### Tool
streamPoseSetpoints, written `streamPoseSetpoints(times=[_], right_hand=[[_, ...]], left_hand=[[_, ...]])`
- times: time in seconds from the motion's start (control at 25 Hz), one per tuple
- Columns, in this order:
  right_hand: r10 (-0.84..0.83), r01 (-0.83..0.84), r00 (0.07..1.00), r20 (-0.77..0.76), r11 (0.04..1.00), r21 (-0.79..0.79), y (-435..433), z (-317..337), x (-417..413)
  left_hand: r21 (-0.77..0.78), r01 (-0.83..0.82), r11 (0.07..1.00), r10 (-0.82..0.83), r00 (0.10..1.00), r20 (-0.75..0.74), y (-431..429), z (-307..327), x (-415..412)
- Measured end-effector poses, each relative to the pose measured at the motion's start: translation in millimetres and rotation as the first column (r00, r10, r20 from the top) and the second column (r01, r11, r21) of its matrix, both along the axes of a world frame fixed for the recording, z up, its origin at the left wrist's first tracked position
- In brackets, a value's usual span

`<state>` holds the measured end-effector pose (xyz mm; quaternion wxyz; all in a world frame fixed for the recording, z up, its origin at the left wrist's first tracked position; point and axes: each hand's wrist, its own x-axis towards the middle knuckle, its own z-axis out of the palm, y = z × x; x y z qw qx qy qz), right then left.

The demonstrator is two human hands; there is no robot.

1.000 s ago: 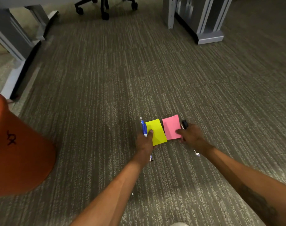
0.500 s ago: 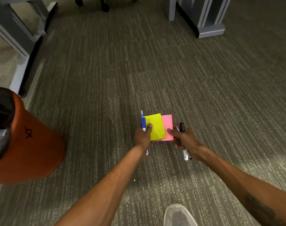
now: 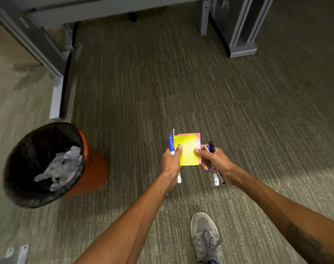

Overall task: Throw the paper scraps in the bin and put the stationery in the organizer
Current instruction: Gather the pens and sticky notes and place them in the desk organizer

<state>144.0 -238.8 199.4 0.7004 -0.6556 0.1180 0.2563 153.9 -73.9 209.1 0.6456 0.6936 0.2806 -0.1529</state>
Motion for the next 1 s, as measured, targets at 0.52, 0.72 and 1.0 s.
streamPoseSetpoints(times=[0.52,0.72,1.0], right_hand=[[0.018,-0.013,0.997,0.07,0.997,-0.078,7,296,-23],[0.157,-0.15,0.982,0.105,0.987,-0.064,14,404,-43],[0.216,-0.209,0.968,0.126,0.976,-0.065,23,523,-90]], left_hand=[[-0.496,-0.122,0.86,0.111,0.992,-0.052,37,307,-29],[-0.578,0.028,0.815,-0.097,0.991,-0.088,53,415,-54],[-0.561,0.11,0.821,-0.147,0.989,-0.021,65,523,-102]])
